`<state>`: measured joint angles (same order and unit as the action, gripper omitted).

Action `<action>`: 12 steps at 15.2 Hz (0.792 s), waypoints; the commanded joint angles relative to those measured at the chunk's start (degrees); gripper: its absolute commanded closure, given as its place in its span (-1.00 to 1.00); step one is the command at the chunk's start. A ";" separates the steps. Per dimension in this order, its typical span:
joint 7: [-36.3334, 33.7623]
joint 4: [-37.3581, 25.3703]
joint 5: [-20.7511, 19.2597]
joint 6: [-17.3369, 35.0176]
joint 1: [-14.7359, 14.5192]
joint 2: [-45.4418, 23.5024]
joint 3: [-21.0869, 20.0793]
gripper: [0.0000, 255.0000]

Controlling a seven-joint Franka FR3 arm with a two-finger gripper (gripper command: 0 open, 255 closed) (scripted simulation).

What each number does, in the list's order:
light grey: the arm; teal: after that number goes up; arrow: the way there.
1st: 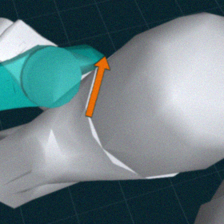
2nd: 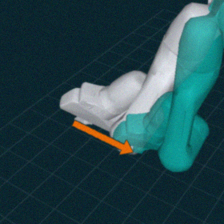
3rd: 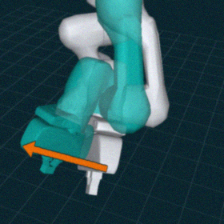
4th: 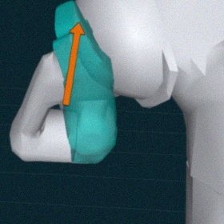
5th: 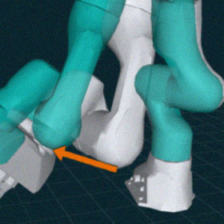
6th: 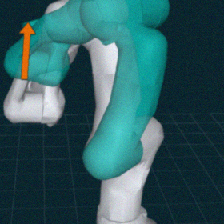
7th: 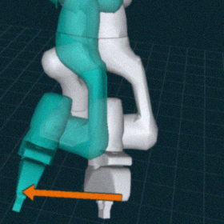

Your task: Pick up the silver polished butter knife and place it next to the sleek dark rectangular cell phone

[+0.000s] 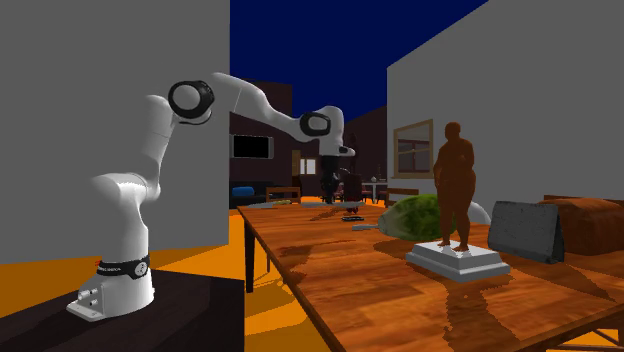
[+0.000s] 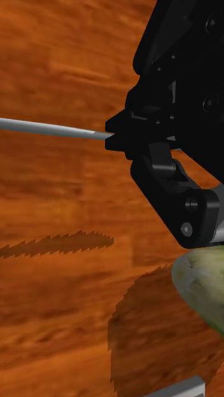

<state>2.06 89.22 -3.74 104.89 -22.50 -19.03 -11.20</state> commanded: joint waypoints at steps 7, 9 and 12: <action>-9.72 -3.92 -1.10 -1.36 -6.83 -2.80 -2.94 1.00; -12.14 -5.79 -1.52 -2.05 -8.68 -4.06 -3.61 1.00; -15.70 -9.32 -2.25 -3.34 -11.62 -6.40 -4.49 1.00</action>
<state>-12.23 82.10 -5.57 102.27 -32.91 -23.92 -15.42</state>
